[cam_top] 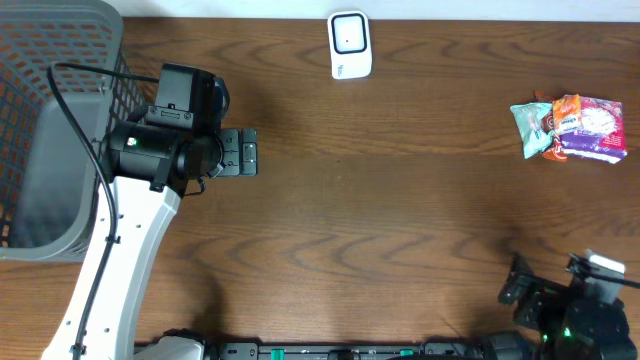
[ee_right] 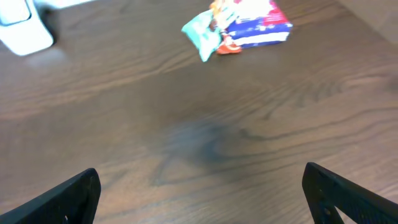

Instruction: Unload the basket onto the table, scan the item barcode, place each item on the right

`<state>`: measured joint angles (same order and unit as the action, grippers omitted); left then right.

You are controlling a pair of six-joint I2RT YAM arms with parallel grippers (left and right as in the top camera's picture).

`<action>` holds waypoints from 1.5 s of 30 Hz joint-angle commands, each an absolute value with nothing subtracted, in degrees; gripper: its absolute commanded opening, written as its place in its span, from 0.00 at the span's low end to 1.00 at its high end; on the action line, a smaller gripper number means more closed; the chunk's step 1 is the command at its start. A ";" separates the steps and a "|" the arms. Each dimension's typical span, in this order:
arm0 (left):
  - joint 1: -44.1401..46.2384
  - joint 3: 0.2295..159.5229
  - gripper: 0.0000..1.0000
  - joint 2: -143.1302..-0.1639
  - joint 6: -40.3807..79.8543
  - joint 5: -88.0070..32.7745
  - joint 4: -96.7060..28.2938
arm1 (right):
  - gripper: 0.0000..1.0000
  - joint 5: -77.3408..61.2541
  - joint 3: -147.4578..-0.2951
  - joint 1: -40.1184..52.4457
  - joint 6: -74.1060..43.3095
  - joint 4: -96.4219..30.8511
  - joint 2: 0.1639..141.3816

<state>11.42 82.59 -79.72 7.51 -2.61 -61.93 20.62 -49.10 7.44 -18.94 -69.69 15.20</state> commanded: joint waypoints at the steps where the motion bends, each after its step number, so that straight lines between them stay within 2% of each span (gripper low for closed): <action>1: 11.49 82.61 0.98 -79.46 7.62 -2.11 -62.17 | 0.99 20.21 -48.99 5.02 -19.57 -69.67 13.78; 4: 11.49 82.61 0.98 -79.46 7.62 -2.11 -62.17 | 0.99 17.52 -48.99 3.90 -15.57 -67.48 12.69; 8: 11.49 82.61 0.98 -79.46 7.62 -2.11 -62.17 | 0.99 7.64 -48.97 3.62 -5.32 -61.17 11.09; 11: 11.49 82.61 0.98 -79.46 7.62 -2.11 -62.17 | 0.99 1.83 -48.93 3.62 -1.76 -57.71 10.63; 18: 11.49 82.61 0.98 -79.46 7.62 -2.11 -62.17 | 0.99 -3.36 -44.69 2.79 -1.67 -53.15 10.04; 24: 11.49 82.61 0.98 -79.46 7.62 -2.11 -62.17 | 0.99 -8.82 -33.52 2.74 -4.43 -40.99 7.25; 28: 11.49 82.61 0.98 -79.46 7.62 -2.11 -62.17 | 0.99 -8.99 -26.83 2.66 -9.21 -33.87 4.21; 45: 11.49 82.61 0.98 -79.46 7.62 -2.11 -62.17 | 0.99 -8.93 -12.62 -0.08 -9.15 -17.43 0.34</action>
